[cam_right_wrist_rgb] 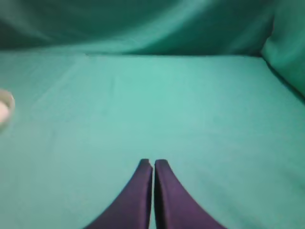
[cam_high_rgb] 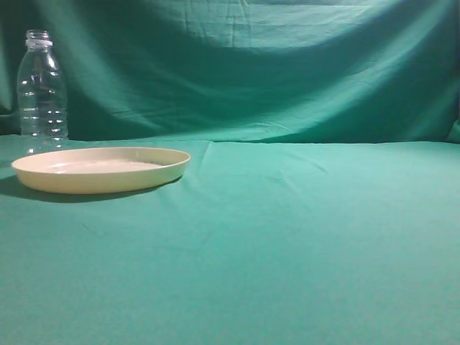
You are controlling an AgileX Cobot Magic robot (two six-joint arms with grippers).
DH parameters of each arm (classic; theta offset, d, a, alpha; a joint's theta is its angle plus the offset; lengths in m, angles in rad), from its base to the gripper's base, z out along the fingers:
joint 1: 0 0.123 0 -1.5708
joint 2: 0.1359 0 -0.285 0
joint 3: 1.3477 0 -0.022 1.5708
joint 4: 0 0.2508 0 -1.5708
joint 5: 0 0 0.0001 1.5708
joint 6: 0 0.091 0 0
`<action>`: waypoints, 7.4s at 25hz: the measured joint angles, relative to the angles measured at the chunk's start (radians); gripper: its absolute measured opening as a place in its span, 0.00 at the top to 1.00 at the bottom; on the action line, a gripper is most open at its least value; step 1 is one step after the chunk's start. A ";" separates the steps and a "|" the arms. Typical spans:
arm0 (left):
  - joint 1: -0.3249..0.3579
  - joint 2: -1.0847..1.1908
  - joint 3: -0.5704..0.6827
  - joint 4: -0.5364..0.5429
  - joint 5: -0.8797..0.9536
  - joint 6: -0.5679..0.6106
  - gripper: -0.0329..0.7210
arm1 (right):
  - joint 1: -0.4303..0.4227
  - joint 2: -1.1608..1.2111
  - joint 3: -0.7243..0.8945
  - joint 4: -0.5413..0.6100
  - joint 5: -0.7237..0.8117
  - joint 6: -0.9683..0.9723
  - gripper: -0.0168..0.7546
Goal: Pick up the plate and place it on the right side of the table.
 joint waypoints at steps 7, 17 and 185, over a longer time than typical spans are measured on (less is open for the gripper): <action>0.000 0.000 0.000 0.000 0.000 0.000 0.96 | 0.000 0.000 -0.019 0.083 -0.352 0.029 0.98; 0.000 0.000 0.000 0.000 0.000 0.000 0.96 | 0.000 0.351 -0.502 0.085 0.335 -0.035 0.98; 0.000 0.000 0.000 0.000 0.000 0.000 0.96 | 0.072 0.257 -0.848 -0.010 0.737 0.000 0.98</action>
